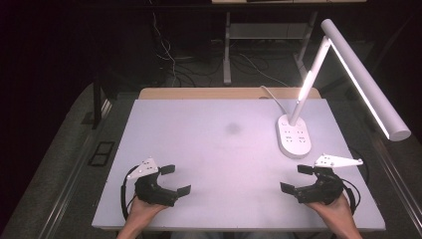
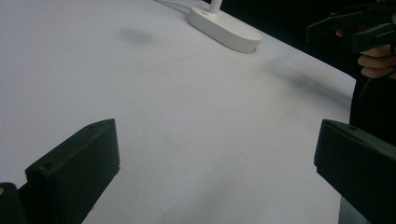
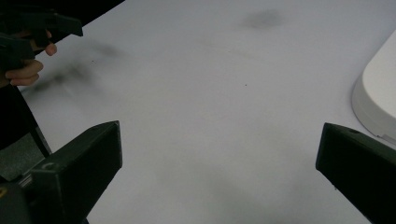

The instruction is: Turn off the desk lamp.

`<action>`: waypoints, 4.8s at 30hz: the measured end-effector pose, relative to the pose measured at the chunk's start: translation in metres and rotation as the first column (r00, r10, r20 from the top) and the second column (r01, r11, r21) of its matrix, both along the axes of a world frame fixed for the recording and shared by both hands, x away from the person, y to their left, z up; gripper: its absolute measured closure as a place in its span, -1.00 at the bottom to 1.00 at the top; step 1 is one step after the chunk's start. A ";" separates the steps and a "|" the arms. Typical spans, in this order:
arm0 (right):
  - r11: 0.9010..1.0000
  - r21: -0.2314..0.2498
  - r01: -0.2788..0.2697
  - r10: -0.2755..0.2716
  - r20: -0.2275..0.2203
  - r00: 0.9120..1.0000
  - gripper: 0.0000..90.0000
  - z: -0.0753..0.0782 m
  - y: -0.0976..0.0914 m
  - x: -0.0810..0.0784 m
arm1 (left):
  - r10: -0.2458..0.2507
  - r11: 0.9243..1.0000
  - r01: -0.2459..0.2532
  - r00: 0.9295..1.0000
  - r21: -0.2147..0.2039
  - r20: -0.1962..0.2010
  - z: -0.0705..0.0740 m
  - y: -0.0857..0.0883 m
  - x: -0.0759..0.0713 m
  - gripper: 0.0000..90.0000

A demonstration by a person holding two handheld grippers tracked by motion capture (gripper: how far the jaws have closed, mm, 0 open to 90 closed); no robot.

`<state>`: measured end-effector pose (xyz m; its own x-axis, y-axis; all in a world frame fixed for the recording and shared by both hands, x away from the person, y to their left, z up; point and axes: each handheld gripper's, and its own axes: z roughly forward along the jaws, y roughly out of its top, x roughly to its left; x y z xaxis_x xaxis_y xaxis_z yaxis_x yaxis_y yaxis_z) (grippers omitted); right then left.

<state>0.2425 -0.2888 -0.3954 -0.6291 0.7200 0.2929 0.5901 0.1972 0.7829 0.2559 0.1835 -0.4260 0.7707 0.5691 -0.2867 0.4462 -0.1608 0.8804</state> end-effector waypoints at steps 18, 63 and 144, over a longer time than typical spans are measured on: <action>1.000 -0.017 0.013 -0.012 0.002 1.000 -0.99 0.018 -0.016 0.015 | 0.007 1.000 -0.007 1.000 -0.005 -0.002 0.000 0.001 0.000 -1.00; 0.991 -0.111 0.070 -0.073 -0.020 0.997 -0.99 0.047 -0.048 0.095 | 0.016 1.000 -0.016 1.000 -0.017 0.000 0.000 0.001 0.001 -1.00; 0.940 -0.156 0.303 -0.326 -0.146 0.934 1.00 -0.028 -0.076 0.219 | 0.021 1.000 -0.021 1.000 -0.005 0.001 0.000 0.003 0.004 -1.00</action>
<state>0.4616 -0.3648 -0.4234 -0.3144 0.9115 0.2652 0.7580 0.0729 0.6481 0.2597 0.1864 -0.4263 0.7589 0.5839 -0.2885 0.4484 -0.1472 0.8816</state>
